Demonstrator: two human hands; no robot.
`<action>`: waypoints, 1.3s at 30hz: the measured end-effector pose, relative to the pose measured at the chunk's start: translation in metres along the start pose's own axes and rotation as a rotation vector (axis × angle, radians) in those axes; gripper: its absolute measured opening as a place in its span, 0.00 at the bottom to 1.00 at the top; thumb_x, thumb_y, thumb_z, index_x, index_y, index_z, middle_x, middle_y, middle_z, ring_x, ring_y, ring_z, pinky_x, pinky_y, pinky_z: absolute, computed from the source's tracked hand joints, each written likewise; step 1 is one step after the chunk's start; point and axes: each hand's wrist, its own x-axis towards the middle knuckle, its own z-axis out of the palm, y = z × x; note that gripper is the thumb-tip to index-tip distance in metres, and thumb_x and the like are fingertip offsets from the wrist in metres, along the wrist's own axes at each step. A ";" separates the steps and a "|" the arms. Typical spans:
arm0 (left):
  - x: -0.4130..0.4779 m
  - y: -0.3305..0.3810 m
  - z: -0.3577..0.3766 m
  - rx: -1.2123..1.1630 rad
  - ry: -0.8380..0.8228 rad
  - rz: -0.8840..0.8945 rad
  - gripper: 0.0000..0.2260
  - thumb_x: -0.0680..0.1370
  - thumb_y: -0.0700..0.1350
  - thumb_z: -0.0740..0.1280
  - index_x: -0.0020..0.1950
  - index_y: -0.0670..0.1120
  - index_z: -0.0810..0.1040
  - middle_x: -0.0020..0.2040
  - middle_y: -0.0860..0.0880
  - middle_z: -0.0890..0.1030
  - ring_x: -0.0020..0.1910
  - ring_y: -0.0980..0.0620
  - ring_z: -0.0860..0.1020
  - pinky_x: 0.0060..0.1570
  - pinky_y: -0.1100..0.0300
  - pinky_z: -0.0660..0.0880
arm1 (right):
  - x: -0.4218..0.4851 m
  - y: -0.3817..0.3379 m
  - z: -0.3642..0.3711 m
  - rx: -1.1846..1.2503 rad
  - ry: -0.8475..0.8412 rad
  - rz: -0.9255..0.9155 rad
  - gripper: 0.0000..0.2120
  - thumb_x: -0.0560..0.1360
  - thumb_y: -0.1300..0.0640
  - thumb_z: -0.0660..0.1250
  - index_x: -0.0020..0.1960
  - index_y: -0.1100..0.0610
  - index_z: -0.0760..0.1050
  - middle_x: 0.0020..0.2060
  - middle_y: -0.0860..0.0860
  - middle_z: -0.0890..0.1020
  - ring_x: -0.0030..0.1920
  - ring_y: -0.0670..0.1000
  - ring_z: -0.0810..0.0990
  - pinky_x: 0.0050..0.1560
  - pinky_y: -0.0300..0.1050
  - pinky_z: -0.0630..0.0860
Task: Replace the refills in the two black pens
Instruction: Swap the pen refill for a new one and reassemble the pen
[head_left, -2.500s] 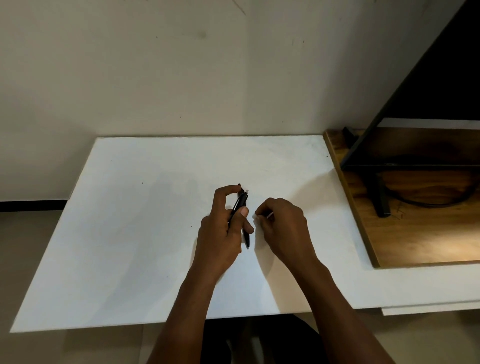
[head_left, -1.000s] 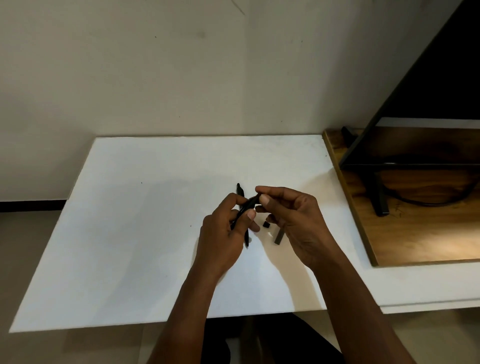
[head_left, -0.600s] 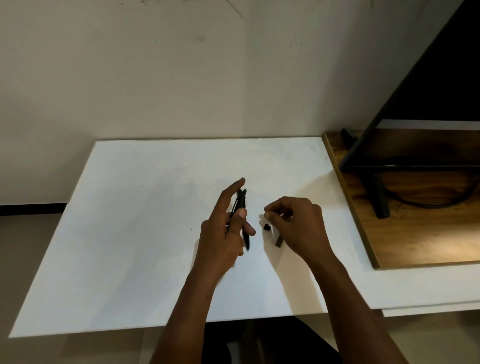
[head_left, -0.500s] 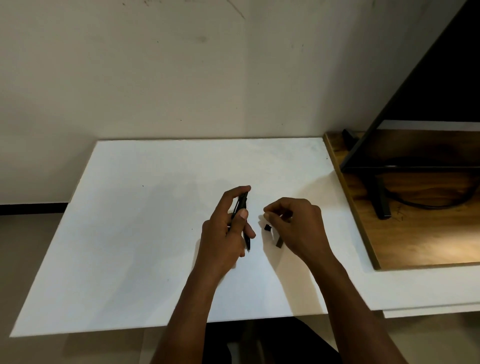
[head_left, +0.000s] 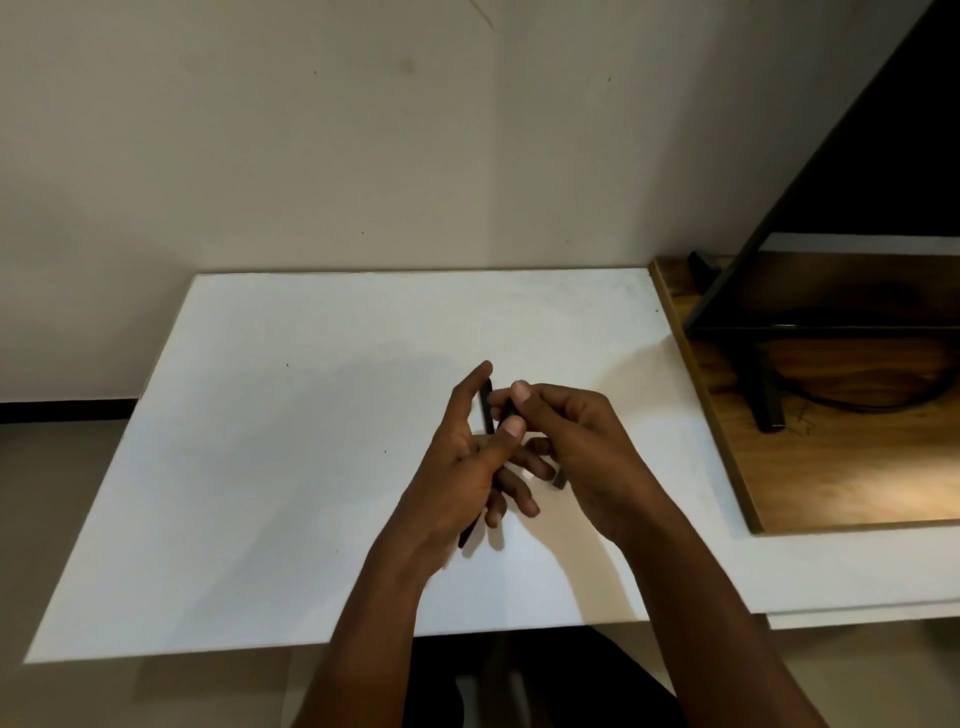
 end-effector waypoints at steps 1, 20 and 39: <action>0.000 0.000 0.000 -0.022 -0.007 -0.018 0.29 0.76 0.56 0.66 0.75 0.64 0.59 0.42 0.41 0.87 0.29 0.47 0.83 0.21 0.63 0.72 | 0.000 0.000 0.000 0.041 -0.002 -0.002 0.14 0.81 0.48 0.65 0.52 0.55 0.85 0.45 0.53 0.86 0.42 0.56 0.80 0.43 0.44 0.77; -0.011 0.005 -0.005 -0.121 -0.166 -0.253 0.14 0.72 0.44 0.74 0.56 0.44 0.86 0.53 0.42 0.87 0.50 0.50 0.86 0.40 0.63 0.82 | -0.006 -0.013 -0.034 1.181 0.035 -0.122 0.26 0.80 0.45 0.51 0.27 0.55 0.62 0.23 0.47 0.54 0.23 0.47 0.51 0.26 0.41 0.51; -0.013 0.009 -0.004 -0.270 -0.185 -0.200 0.11 0.66 0.48 0.76 0.48 0.49 0.88 0.45 0.48 0.88 0.41 0.57 0.86 0.32 0.69 0.78 | -0.007 -0.023 -0.025 1.368 -0.054 -0.203 0.29 0.82 0.48 0.46 0.25 0.56 0.64 0.21 0.46 0.55 0.22 0.46 0.52 0.22 0.39 0.55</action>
